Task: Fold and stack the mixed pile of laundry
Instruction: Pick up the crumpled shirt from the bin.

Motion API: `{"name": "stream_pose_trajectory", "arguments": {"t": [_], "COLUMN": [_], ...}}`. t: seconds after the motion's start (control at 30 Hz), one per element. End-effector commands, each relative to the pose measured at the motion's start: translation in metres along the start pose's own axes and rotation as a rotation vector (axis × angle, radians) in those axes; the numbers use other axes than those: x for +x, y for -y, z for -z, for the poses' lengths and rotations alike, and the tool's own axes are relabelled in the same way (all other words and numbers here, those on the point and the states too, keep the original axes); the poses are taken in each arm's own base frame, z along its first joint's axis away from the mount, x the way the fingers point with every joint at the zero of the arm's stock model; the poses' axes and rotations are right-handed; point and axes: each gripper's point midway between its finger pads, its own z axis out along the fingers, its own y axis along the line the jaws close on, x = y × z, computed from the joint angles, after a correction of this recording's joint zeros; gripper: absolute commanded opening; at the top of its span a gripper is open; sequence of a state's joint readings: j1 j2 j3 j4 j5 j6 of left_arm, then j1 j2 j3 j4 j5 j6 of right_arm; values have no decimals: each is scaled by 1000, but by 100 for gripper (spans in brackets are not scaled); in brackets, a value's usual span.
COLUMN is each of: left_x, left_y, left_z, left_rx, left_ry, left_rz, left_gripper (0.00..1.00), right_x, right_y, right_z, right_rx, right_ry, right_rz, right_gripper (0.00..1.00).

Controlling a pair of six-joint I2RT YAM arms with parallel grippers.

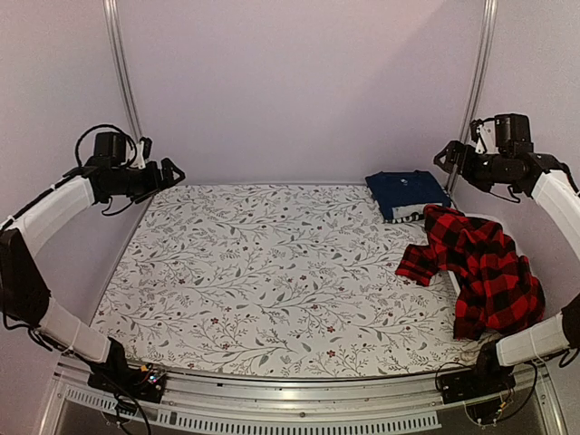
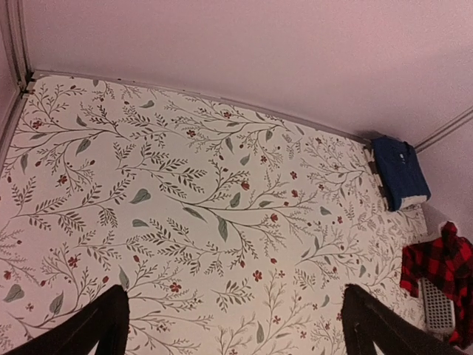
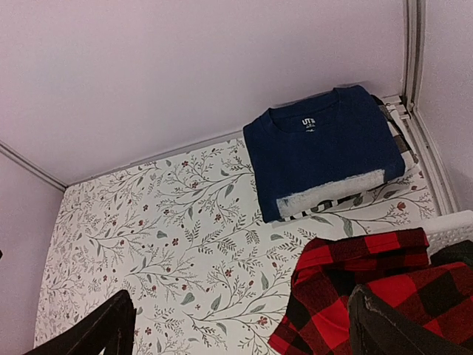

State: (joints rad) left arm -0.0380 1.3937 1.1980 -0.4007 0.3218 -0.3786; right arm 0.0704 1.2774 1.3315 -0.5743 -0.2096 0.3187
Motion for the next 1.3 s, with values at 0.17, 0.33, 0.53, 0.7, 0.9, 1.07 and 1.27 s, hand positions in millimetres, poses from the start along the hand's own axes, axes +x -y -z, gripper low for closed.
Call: {"name": "stream_pose_trajectory", "arguments": {"t": [0.17,0.33,0.53,0.7,0.9,1.07,1.27], "left_x": [3,13,25,34,45,42,24], "left_y": [42,55,62,61,56,58,61], "left_z": [-27,-37,-47,-56,-80,-95,-97], "left_rx": [69,77,73,73,74,82,85], "left_ry": [-77,-108,-137,-144,-183,-202,-183], "left_rz": [-12,-11,-1,8,33,40,44], "left_gripper": [100,100,100,100,100,100,100], "right_x": [49,92,156,188,196,191,154], "right_y": [71,97,118,146,173,183,171], "right_z": [68,111,137,147,144,112,89], "right_rx": [415,577,695,874,1069,1079,948], "right_ry": [-180,-237,-305,-323,-341,-370,-279], "right_rz": [-228,-367,-496,-546,-559,-532,-525], "right_gripper": [99,99,99,99,99,92,3]}}
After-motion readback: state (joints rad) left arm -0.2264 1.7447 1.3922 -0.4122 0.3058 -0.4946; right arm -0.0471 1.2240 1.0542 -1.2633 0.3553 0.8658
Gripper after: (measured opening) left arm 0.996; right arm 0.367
